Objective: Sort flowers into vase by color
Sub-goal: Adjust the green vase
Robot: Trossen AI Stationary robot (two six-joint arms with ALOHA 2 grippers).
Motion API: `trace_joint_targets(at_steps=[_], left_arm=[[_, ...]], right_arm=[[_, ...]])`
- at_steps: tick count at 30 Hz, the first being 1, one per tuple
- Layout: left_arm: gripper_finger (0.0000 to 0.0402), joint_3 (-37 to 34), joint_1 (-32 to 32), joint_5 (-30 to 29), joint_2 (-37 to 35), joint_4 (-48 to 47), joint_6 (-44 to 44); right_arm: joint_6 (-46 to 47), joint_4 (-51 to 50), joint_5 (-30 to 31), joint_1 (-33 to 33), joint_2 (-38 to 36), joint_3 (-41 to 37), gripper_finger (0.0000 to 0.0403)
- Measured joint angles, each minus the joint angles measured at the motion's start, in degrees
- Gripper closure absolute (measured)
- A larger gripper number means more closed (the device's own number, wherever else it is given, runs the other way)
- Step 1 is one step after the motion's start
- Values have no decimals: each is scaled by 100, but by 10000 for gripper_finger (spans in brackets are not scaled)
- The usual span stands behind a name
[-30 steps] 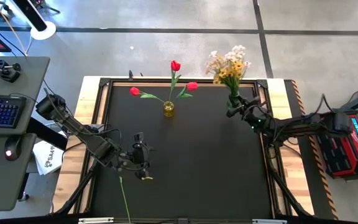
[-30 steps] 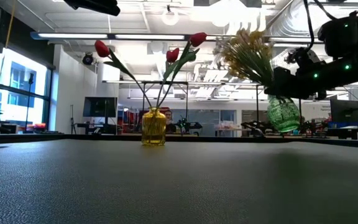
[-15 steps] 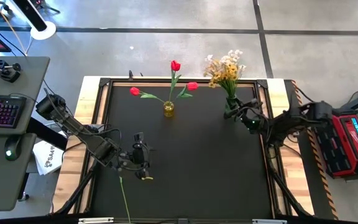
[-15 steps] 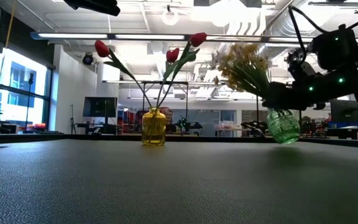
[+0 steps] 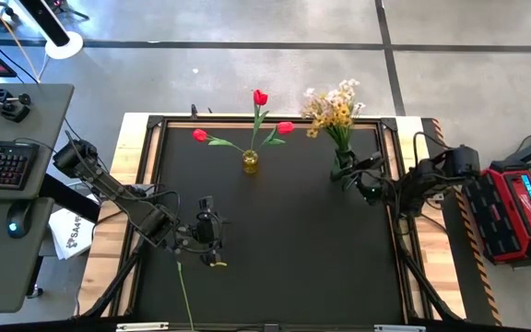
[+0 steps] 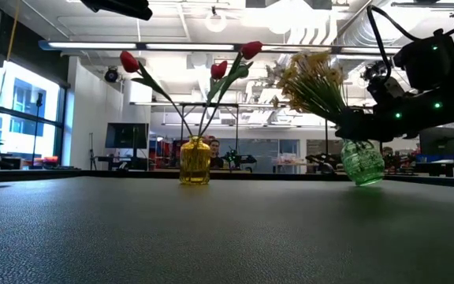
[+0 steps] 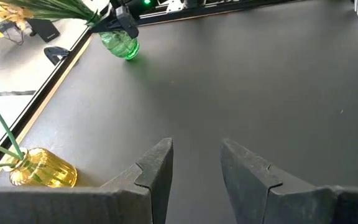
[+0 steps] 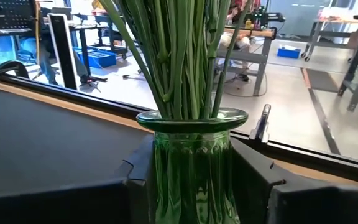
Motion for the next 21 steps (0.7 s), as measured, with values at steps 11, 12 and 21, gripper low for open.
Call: trace_joint_targets(at_steps=[11,12,21], left_arm=[[280,0,0,0,0,2,-3],[280,0,-2,0,0,2,-4],[280,0,-2,0,2,2,-48]], right_arm=[[477,-559,636,556,-13,2,278],[495,-594,665,583,-13,2,277],[291,-629,635,656,-17,0,276]])
